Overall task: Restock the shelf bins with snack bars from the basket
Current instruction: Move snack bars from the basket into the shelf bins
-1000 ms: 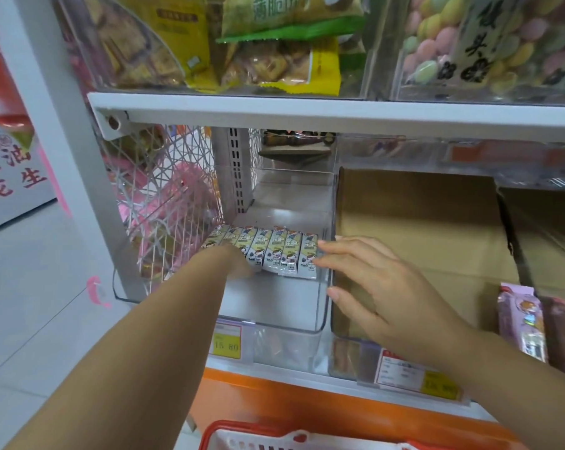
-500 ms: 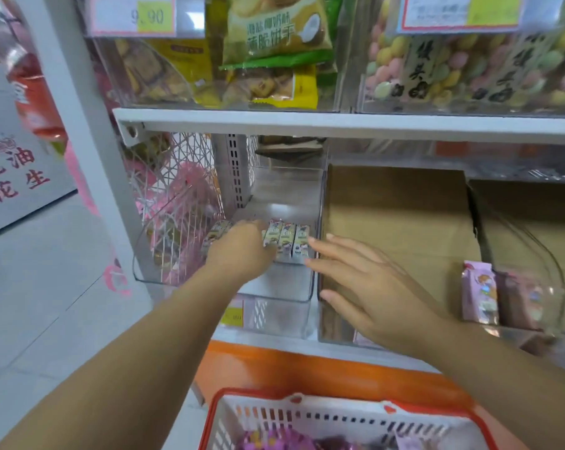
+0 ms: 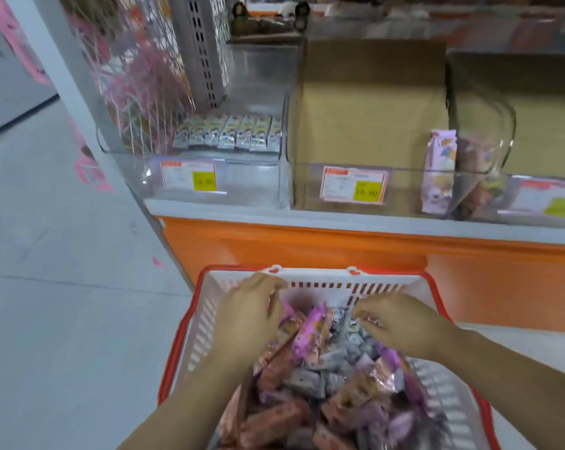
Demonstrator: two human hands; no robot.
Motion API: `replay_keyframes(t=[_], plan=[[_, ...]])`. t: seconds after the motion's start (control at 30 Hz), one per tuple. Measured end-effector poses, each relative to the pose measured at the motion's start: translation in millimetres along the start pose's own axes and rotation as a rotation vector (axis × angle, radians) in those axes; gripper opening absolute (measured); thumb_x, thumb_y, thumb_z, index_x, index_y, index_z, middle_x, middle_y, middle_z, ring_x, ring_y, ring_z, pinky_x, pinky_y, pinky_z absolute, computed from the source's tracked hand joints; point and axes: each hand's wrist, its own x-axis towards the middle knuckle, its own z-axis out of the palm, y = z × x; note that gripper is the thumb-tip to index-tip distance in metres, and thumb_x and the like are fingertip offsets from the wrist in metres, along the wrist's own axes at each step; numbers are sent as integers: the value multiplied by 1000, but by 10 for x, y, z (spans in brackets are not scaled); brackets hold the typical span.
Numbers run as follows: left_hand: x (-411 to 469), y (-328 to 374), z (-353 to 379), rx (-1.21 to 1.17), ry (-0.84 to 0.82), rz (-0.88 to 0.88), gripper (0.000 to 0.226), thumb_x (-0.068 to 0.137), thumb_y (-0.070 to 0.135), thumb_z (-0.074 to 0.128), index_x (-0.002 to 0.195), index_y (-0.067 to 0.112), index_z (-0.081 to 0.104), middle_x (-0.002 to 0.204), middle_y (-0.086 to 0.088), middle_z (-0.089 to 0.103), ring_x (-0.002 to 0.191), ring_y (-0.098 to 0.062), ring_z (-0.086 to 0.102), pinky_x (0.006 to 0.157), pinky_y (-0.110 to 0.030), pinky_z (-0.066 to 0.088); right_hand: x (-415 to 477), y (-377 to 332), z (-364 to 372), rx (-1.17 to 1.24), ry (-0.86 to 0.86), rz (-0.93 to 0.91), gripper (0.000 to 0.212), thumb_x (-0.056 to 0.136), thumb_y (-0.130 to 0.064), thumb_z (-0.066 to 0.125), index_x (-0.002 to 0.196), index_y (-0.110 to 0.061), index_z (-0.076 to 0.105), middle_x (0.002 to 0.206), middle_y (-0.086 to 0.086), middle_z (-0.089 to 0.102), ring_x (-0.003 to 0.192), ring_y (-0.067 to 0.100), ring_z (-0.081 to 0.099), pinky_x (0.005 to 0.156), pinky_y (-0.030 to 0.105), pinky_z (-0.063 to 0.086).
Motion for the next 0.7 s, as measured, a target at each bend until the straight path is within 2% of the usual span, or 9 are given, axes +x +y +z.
replay_keyframes(t=[0.1, 0.17, 0.27, 0.3, 0.37, 0.43, 0.5, 0.6, 0.7], plan=[[-211, -141, 322, 65, -295, -70, 46, 87, 42, 31, 116, 28, 64, 120, 2, 61, 109, -22, 57, 88, -33, 47, 33, 158, 368, 62, -145, 127, 25, 98, -21, 45, 118, -23, 59, 118, 2, 63, 99, 19, 59, 86, 34, 46], [-337, -263, 552, 140, -446, -54, 47, 93, 43, 31, 135, 36, 49, 144, 6, 42, 128, -21, 43, 101, -33, 39, 85, 200, 564, 83, -214, 141, 27, 98, -21, 46, 122, -19, 58, 123, 4, 61, 103, 19, 58, 89, 34, 46], [-480, -411, 837, 171, -528, -91, 63, 84, 58, 14, 145, 46, 25, 158, 7, 9, 142, -25, 21, 108, -45, 33, 184, 166, 753, 105, -256, 137, 39, 97, -27, 50, 135, -20, 48, 134, 2, 53, 108, 20, 57, 90, 32, 45], [-516, -444, 910, 181, -541, -101, 65, 82, 58, 13, 145, 46, 22, 159, 6, 0, 143, -27, 15, 108, -48, 32, 223, 148, 813, 103, -268, 137, 43, 96, -28, 51, 138, -21, 45, 136, 2, 49, 111, 21, 55, 89, 31, 44], [-563, -470, 996, 216, -551, -97, 58, 89, 53, 24, 146, 46, 19, 159, 4, -12, 145, -28, 6, 109, -49, 30, 292, 101, 890, 87, -300, 156, 44, 95, -30, 52, 137, -20, 45, 136, 3, 47, 113, 23, 53, 84, 28, 42], [-587, -478, 1023, 222, -511, -89, 53, 96, 45, 37, 146, 46, 18, 158, 7, -14, 145, -26, 0, 110, -47, 30, 358, 64, 906, 83, -310, 166, 41, 92, -29, 55, 131, -18, 50, 130, 5, 50, 114, 24, 52, 88, 32, 44], [-582, -471, 997, 230, -508, -83, 54, 98, 44, 38, 146, 47, 15, 158, 8, -14, 145, -26, -3, 112, -45, 28, 427, 47, 897, 64, -316, 165, 36, 90, -27, 57, 123, -15, 54, 121, 6, 51, 110, 25, 53, 89, 38, 46], [-565, -479, 958, 236, -559, -73, 57, 99, 44, 36, 147, 47, 7, 158, 7, -16, 144, -26, -4, 114, -44, 25, 525, 16, 888, -1, -351, 174, 28, 88, -24, 58, 110, -6, 60, 109, 10, 52, 99, 26, 55, 78, 36, 45], [-523, -479, 883, 243, -600, -38, 56, 98, 47, 37, 148, 44, 12, 158, 6, -14, 144, -27, -1, 111, -43, 30, 576, -17, 892, -59, -361, 156, 22, 83, -23, 64, 92, -2, 65, 94, 12, 56, 88, 26, 54, 73, 40, 48]])
